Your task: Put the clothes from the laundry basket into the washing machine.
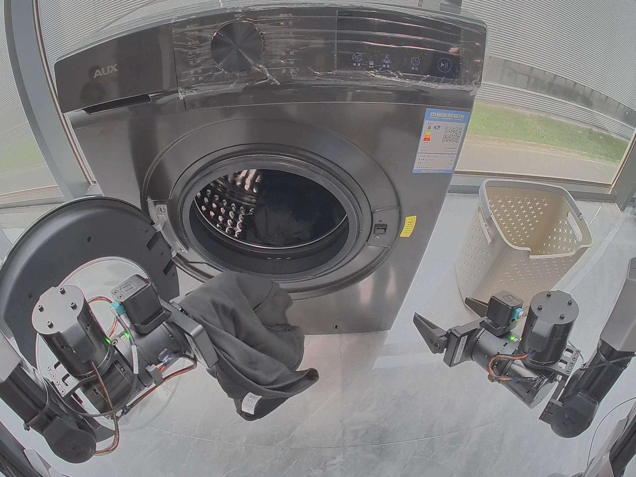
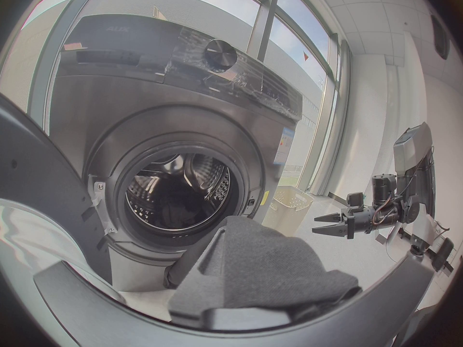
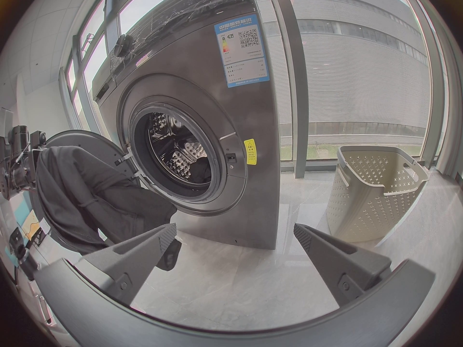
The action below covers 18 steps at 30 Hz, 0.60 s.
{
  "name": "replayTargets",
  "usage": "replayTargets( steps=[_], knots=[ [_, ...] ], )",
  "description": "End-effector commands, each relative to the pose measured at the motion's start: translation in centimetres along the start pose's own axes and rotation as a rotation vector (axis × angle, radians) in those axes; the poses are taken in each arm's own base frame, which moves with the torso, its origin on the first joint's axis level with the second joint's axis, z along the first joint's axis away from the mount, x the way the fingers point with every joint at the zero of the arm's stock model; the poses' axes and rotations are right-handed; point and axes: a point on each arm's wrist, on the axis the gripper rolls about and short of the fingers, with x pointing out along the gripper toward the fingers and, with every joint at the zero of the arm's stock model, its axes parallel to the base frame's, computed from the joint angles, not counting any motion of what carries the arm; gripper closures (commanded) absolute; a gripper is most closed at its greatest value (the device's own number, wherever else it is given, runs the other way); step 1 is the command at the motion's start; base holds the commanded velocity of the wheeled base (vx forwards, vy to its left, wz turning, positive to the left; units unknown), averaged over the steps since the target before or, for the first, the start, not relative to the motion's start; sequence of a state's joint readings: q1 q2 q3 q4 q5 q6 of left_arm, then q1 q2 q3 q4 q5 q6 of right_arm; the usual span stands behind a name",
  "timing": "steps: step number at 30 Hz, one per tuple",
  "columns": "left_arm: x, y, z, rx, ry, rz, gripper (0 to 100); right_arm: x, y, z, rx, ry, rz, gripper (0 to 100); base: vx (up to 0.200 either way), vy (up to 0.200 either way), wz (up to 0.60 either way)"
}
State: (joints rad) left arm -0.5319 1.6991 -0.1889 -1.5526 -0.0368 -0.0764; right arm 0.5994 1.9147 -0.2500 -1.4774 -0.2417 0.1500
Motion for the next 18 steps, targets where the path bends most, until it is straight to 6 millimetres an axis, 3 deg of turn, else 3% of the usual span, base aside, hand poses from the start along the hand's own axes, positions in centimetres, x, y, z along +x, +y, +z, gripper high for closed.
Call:
replayTargets(
  steps=[1, 7, 16, 18],
  knots=[
    [0.2, 0.9, -0.6, 0.0, 0.024, 0.038, 100, 0.2, 0.1, -0.3, -0.002, 0.012, 0.004, 0, 0.0, 0.0, 0.0],
    [0.5, 2.0, -0.6, 0.001, 0.021, 0.083, 100, 0.2, 0.2, -0.3, -0.002, 0.01, 0.006, 0, 0.2, 0.0, 0.0],
    [0.5, 1.9, -1.1, 0.016, 0.046, 0.078, 100, 0.1, 0.2, -0.4, -0.002, 0.011, 0.009, 0, 0.0, 0.0, 0.0],
    [0.5, 1.9, -1.0, 0.013, 0.042, 0.076, 100, 0.1, 0.4, -0.4, -0.004, 0.011, 0.016, 0, 0.2, 0.0, 0.0]
  ],
)
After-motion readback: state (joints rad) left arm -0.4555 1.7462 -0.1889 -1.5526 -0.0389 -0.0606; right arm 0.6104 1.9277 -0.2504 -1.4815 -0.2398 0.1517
